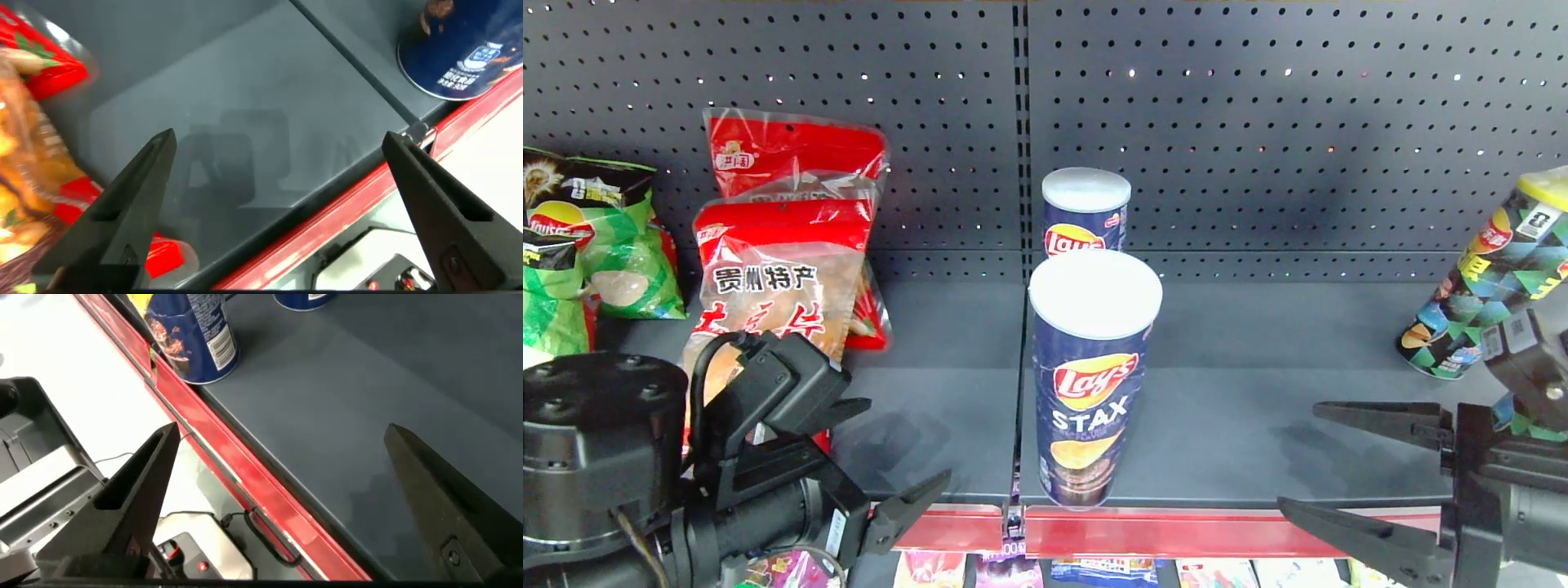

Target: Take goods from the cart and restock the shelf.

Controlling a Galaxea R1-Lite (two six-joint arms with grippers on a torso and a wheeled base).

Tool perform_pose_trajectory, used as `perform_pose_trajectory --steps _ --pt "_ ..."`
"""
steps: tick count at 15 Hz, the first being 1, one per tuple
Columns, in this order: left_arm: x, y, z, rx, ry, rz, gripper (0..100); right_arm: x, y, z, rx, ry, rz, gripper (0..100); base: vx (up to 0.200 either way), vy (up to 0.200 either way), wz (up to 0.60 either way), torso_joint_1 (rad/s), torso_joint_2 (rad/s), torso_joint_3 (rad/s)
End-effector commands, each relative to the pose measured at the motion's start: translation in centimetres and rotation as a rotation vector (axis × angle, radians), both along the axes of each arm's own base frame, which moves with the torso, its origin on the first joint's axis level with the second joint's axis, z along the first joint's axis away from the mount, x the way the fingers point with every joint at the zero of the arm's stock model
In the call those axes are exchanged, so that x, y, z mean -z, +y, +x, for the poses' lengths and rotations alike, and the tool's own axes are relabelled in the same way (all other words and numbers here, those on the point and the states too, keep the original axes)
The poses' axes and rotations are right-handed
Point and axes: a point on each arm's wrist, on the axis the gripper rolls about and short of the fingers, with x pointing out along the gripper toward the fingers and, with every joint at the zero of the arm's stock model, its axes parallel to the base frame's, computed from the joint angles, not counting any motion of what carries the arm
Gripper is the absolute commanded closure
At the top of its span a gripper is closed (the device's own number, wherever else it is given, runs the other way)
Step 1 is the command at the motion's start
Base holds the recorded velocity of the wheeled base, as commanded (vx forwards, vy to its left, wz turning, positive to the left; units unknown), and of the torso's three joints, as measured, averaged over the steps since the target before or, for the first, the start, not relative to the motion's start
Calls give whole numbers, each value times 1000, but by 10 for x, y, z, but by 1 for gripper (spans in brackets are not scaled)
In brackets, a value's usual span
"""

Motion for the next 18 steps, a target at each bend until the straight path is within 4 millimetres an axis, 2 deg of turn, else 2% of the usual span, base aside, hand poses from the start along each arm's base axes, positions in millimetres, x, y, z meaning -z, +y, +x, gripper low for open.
perform_pose_trajectory --steps 1,4,9,12,18 --pt "7 -6 6 9 23 27 0 1 3 5 0 11 -6 0 0 0 0 0 0 0" --pt "10 -14 13 22 35 41 0 1 1 1 -1 3 -5 0 0 0 0 0 0 0" --pt "6 -24 24 27 36 27 0 -12 -19 -33 -16 -118 71 0 0 0 0 0 0 0" --pt "9 -28 29 33 51 33 0 -13 -27 -45 -4 -159 92 0 0 0 0 0 0 0" --pt "10 -41 34 106 65 19 0 -17 -28 -45 19 -177 96 0 0 0 0 0 0 0"
